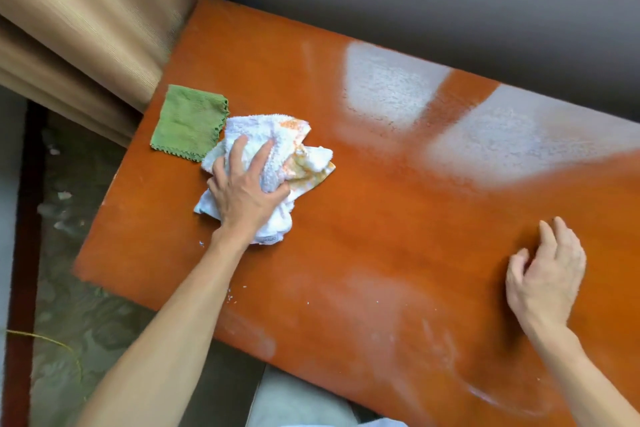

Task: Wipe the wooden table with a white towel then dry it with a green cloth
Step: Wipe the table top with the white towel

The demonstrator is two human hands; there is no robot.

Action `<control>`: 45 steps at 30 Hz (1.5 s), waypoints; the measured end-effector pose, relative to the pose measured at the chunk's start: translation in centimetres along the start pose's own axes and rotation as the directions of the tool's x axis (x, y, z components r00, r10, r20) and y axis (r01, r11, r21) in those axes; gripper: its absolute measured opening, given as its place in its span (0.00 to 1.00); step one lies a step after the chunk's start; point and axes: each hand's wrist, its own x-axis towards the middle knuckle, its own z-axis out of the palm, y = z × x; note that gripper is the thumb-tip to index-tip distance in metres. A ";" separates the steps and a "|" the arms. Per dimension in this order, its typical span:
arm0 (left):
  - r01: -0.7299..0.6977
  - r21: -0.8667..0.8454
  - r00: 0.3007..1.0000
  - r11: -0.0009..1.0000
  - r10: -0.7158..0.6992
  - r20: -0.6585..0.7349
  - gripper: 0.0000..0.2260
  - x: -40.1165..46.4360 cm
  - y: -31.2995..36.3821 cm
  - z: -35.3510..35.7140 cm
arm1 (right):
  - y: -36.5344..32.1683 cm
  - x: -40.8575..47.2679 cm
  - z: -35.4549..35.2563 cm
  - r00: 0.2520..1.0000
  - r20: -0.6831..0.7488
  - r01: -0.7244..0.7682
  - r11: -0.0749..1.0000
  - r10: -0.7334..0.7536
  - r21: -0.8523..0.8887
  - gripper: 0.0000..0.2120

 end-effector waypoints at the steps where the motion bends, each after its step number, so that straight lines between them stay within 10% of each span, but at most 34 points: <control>1: -0.009 0.010 1.000 1.000 0.009 0.007 0.34 0.2 -0.1 0.1 | -2.5 -0.7 0.4 1.000 -0.014 -0.004 1.000 0.004 0.011 0.25; 10: 0.041 -0.031 0.999 0.999 -0.041 -0.011 0.37 -1.7 4.9 2.0 | -22.1 -2.5 8.6 0.984 0.081 0.150 0.985 -0.157 0.081 0.24; 20: -0.334 -0.044 0.943 0.942 0.334 -0.007 0.36 -2.7 6.7 2.9 | -21.4 -2.8 8.7 0.992 0.061 0.106 0.988 -0.113 0.115 0.24; 38: 0.164 -0.108 0.982 0.981 -0.173 -0.077 0.31 1.4 -1.3 -0.3 | -21.9 -2.6 8.3 0.988 0.053 0.141 0.990 -0.142 0.014 0.25; 45: -0.085 -0.046 0.996 0.995 0.086 0.004 0.32 -4.5 4.1 1.4 | -21.6 -2.6 8.4 0.986 0.075 0.148 0.988 -0.150 0.031 0.24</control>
